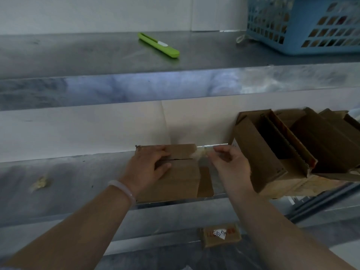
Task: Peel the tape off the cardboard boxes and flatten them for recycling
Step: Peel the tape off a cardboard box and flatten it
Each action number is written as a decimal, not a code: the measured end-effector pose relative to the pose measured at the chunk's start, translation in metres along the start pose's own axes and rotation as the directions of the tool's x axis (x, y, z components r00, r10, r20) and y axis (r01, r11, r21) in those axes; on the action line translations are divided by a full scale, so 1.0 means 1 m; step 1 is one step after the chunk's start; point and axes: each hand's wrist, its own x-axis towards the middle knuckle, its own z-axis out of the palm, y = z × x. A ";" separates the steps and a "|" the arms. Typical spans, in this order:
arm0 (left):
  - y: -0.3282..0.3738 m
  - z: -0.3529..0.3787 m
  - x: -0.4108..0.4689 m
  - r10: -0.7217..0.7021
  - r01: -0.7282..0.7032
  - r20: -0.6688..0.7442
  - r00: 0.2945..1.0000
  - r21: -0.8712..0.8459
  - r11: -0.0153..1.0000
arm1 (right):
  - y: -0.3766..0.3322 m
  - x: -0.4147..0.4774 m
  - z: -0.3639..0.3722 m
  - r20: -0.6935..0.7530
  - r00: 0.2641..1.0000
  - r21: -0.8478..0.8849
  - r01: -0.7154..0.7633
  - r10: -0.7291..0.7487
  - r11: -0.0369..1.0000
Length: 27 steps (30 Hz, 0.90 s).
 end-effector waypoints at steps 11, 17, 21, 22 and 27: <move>0.011 -0.034 -0.032 -0.250 0.045 -0.243 0.937 -0.627 0.778 | -0.039 -0.025 0.066 0.290 0.931 -0.111 0.263 -0.222 0.958; -0.078 -0.051 -0.068 -0.719 0.266 -0.204 0.664 -0.835 0.482 | -0.027 -0.018 0.052 0.207 0.926 -0.358 0.373 -0.316 0.856; -0.131 -0.065 -0.082 -0.825 0.364 -0.192 0.531 -0.828 0.427 | -0.013 -0.015 0.040 0.088 0.982 -0.467 0.189 -0.167 0.864; -0.141 -0.067 -0.083 -0.843 0.378 -0.177 0.508 -0.834 0.403 | -0.011 -0.016 0.040 0.084 0.988 -0.479 0.151 -0.126 0.865; -0.150 -0.075 -0.076 -0.780 0.641 -0.090 0.619 -0.516 0.569 | -0.005 -0.027 0.046 0.152 0.987 -0.481 0.035 0.044 0.876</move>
